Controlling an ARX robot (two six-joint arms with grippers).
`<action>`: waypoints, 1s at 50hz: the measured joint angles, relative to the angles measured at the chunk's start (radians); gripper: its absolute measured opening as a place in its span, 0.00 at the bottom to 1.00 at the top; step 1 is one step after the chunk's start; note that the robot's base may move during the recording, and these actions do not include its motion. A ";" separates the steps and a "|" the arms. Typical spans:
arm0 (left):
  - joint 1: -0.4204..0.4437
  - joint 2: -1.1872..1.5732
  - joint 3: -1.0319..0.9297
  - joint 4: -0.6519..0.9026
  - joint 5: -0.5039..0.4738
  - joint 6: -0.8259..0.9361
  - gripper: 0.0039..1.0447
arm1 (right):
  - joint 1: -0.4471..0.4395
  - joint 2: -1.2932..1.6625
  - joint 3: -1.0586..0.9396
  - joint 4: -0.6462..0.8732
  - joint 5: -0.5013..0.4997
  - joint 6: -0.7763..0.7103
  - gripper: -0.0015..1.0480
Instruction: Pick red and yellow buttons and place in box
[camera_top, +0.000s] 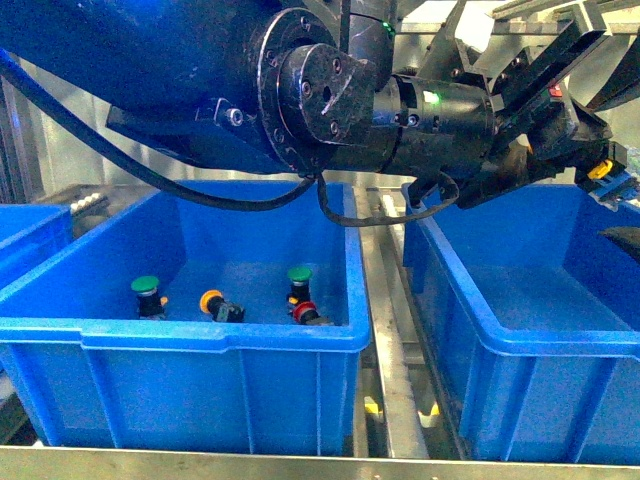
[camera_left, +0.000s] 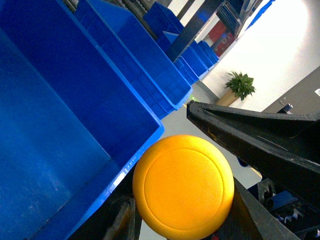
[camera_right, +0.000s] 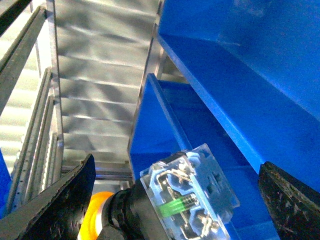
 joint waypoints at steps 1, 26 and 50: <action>-0.001 0.000 0.000 0.000 0.000 0.000 0.30 | 0.000 0.000 0.001 0.000 0.000 0.002 0.94; -0.019 0.015 -0.010 0.005 -0.011 0.000 0.30 | -0.008 0.013 0.002 -0.009 0.008 0.021 0.65; -0.021 0.015 -0.023 0.001 -0.023 0.001 0.43 | -0.024 0.015 0.011 -0.027 0.013 0.051 0.44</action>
